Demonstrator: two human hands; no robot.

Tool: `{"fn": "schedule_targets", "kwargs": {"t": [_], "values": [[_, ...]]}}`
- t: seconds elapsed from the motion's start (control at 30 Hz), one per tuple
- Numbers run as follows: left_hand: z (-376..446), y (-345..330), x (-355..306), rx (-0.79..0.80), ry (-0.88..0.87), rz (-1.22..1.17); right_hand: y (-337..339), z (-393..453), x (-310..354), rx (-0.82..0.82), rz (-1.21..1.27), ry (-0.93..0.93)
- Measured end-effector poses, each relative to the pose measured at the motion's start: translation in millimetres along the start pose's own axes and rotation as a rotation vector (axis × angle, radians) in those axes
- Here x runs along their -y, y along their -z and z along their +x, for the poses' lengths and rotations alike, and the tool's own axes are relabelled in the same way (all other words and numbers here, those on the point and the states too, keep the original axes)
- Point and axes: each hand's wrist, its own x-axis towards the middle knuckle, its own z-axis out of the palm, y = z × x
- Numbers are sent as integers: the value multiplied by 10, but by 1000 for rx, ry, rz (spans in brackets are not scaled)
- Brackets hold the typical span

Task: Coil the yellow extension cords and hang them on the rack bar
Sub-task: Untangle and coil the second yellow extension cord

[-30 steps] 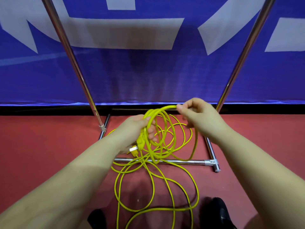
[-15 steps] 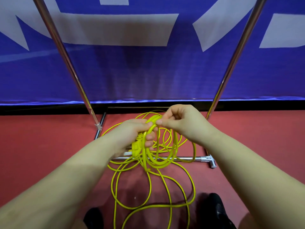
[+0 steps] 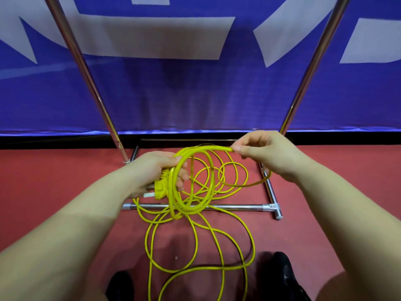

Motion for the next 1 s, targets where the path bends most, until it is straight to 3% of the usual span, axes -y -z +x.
{"fn": "schedule_targets", "kwargs": {"t": [0.1, 0.3, 0.43, 0.53, 0.63, 0.7, 0.87, 1.0], "values": [[-473, -342, -324, 18, -67, 66, -146, -7, 35, 144, -155, 37], [-874, -748, -563, 199, -210, 24, -477, 18, 28, 54, -263, 75], [-919, -737, -595, 130, -238, -80, -312, 38, -37, 98, -408, -54], [-918, -647, -590, 64, -260, -79, -185, 46, -97, 130, -316, -80], [-913, -592, -594, 28, -246, -31, -129, 68, -83, -6, -156, 1], [-914, -618, -598, 49, -220, -52, -142, 71, -52, -50, -143, 38], [-892, -786, -594, 162, -224, -66, -314, 62, -32, 18, -249, 89], [-854, -766, -621, 109, -302, -94, -228, 48, 10, -54, -159, -103]]}}
